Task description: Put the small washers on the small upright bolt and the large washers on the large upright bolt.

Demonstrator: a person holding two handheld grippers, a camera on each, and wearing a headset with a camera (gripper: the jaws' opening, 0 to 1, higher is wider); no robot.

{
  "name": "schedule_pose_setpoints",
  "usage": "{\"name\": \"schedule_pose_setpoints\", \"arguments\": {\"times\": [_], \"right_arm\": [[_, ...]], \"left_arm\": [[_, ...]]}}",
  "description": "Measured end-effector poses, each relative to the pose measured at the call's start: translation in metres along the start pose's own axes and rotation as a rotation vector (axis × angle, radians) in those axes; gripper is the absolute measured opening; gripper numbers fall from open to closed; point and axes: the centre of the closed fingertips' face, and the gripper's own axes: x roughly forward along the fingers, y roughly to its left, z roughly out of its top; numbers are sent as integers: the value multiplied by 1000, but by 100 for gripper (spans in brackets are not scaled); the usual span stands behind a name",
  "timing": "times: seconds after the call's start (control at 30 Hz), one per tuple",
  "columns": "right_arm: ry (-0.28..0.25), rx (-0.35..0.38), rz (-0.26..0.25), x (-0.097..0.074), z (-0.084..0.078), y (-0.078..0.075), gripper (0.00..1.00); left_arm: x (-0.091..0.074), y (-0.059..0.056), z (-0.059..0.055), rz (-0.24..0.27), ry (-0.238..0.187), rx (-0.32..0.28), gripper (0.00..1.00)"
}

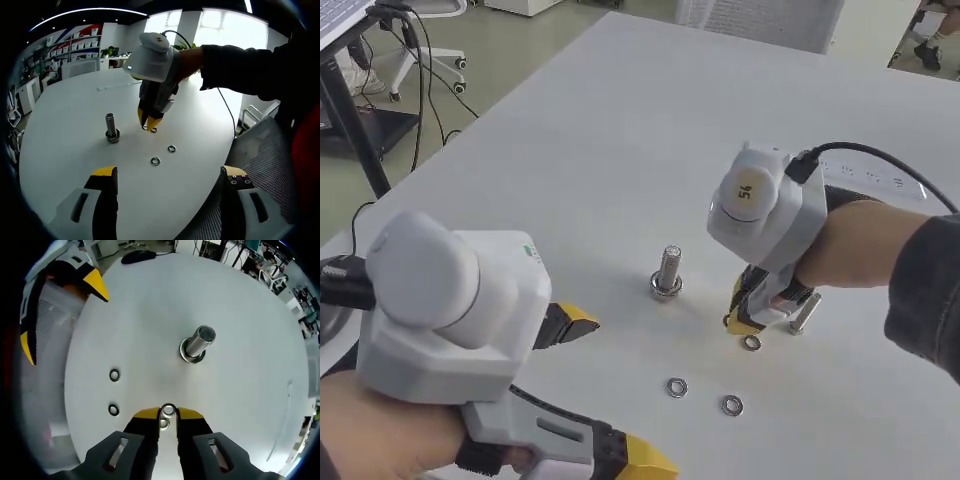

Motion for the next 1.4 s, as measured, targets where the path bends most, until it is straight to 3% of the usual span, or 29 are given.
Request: {"name": "schedule_pose_setpoints", "arguments": {"times": [0.33, 0.7, 1.4], "right_arm": [[-11, 6, -11, -13, -3, 5, 13], [-13, 35, -31, -27, -17, 10, 13], [8, 116, -76, -54, -59, 8, 13]], "left_arm": [[0, 0, 3, 0, -7, 9, 84], [-1, 2, 8, 1, -18, 25, 84], [0, 4, 24, 6, -42, 58, 84]]}}
